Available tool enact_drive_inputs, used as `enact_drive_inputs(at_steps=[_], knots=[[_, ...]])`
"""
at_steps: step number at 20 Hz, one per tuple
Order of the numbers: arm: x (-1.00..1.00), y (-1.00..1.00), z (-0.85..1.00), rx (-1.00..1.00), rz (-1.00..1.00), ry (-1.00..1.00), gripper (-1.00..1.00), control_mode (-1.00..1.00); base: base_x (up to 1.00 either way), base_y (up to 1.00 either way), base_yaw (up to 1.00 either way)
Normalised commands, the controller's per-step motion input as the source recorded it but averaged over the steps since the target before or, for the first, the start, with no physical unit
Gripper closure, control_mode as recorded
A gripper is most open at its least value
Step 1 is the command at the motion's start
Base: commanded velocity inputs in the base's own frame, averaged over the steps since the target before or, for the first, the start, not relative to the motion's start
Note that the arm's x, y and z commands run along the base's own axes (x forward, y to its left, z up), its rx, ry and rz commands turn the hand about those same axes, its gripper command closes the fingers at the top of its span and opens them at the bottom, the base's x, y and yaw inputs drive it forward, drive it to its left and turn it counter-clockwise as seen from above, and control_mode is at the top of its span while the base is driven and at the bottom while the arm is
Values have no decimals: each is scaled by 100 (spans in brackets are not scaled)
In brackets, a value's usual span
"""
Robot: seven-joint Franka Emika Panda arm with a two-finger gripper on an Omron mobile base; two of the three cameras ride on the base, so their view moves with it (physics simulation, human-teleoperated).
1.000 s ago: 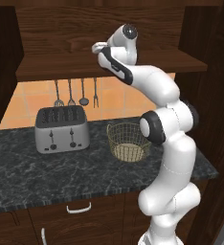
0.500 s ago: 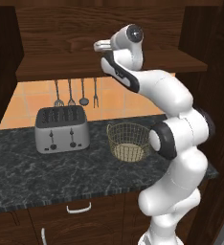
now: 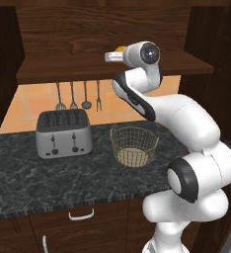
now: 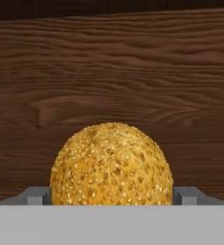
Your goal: Open the cabinet, pick up the bread from the cabinet and place it in the basket. Then move the basket to the dining counter.
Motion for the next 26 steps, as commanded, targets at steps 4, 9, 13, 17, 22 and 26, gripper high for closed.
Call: enact_drive_inputs(at_steps=[4,9,13,17,22,26], knots=[[-94,-32,44,0,-11,0,100,-100,0,0,0],[-90,-25,41,0,-13,1,100,-100,0,0,0],[-100,-26,15,0,-11,7,100,-100,0,0,0],[-100,-10,0,2,-15,22,100,-100,0,0,0],[-81,-21,-8,10,-11,26,100,-100,0,0,0],[-37,-27,-20,14,-7,20,100,-100,0,0,0]])
